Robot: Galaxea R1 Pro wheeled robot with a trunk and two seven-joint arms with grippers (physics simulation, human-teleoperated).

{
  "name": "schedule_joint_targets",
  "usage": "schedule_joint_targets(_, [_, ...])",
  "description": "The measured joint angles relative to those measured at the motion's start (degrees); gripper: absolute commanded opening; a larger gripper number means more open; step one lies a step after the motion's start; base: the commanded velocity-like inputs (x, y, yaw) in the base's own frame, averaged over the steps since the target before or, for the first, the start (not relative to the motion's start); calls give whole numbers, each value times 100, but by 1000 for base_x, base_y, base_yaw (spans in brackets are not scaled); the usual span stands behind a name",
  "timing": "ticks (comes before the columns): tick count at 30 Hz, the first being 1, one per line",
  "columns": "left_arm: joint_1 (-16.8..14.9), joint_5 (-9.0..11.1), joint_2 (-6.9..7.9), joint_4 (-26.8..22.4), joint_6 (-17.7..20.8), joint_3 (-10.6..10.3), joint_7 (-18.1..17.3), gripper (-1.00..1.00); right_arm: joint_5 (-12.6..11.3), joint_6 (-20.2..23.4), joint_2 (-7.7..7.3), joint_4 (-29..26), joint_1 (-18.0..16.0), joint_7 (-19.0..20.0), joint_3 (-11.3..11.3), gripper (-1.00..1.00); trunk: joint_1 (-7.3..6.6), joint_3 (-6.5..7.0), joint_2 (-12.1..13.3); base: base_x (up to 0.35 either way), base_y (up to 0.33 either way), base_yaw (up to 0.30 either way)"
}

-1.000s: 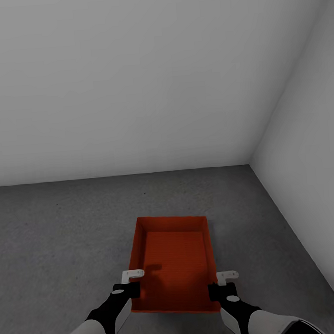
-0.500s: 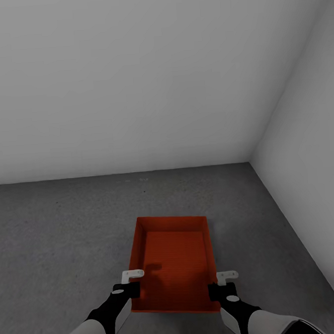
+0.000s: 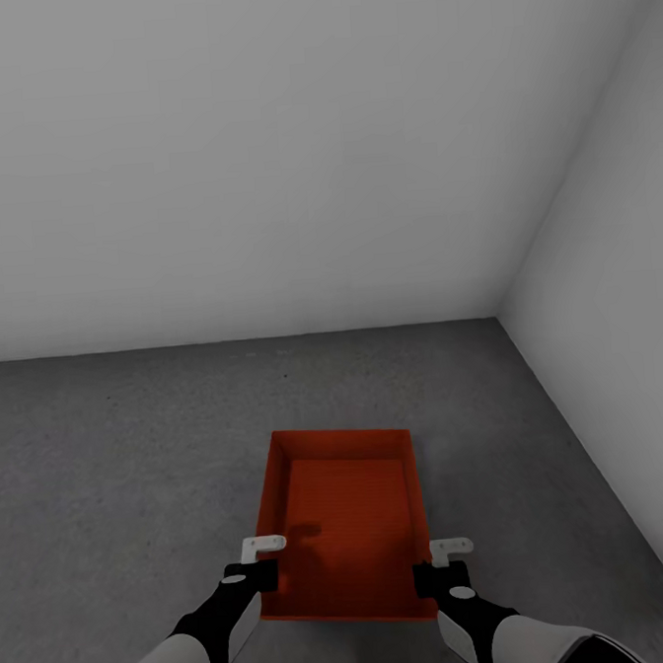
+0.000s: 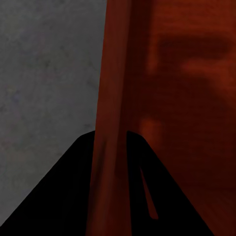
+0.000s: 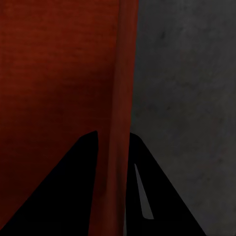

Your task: Move the two storage containers from the living room to the garage. In the garage, place one container on the floor and stack the other container on top of it (either order is fine).

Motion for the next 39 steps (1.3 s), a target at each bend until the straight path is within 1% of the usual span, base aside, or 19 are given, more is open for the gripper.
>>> schedule_joint_targets(34, [0, 4, 0, 2, 0, -4, 1, -100, 3, 0, 0, 0, 2, 0, -5, -100, 747, -610, -1364, 0, 0, 0])
schedule_joint_targets(39, [0, 2, 0, 0, 1, -4, 0, -100, 10, -1, -1, -3, 4, -1, -11, -100, 747, -611, -1365, 0, 0, 0])
